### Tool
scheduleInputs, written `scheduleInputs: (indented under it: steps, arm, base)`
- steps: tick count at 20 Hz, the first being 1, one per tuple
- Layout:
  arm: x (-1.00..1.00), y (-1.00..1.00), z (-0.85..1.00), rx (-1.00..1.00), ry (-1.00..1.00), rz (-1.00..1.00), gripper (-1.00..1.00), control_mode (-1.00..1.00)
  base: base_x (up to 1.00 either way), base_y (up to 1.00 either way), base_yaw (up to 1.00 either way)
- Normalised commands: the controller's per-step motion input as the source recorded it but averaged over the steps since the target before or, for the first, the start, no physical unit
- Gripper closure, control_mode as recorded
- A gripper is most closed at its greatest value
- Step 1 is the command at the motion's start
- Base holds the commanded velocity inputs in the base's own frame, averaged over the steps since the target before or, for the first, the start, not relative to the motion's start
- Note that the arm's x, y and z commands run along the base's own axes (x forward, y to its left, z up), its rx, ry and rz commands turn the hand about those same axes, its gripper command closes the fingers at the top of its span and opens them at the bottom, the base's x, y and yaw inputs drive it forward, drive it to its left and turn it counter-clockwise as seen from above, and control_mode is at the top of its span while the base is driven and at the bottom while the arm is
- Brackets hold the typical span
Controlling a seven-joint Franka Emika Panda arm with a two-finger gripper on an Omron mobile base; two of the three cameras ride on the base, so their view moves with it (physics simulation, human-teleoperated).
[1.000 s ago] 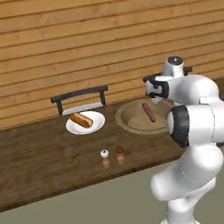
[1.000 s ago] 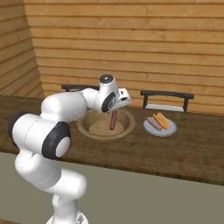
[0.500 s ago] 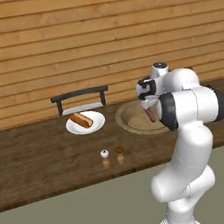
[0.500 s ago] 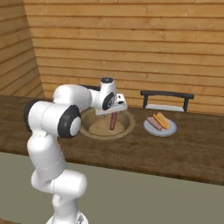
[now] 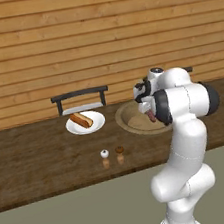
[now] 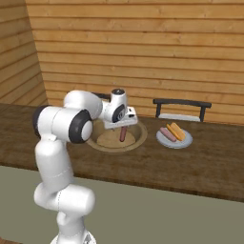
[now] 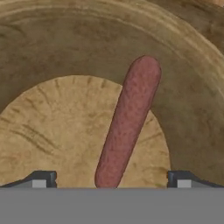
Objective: Place one bun and one sausage from the bowl on each plate.
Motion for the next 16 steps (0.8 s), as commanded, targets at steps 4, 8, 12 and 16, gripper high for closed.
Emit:
scheduleInputs:
  steps: [4, 8, 12, 16]
  arm:
    - [0.26, 0.19, -0.34, 0.0, 0.0, -0.04, -1.0, -1.0]
    - [0.32, 0.0, -0.13, 0.03, 0.0, -0.11, -1.0, -1.0]
    - [0.17, -0.04, -0.14, 0.07, 0.0, -0.11, -1.0, -1.0]
    - [0.04, -0.01, -0.17, 0.02, 0.0, -0.08, -1.0, -1.0]
  base:
    - [0.0, 0.0, 0.0]
    - [0.0, 0.0, 0.0]
    - [0.0, 0.0, 0.0]
    - [0.0, 0.0, 0.0]
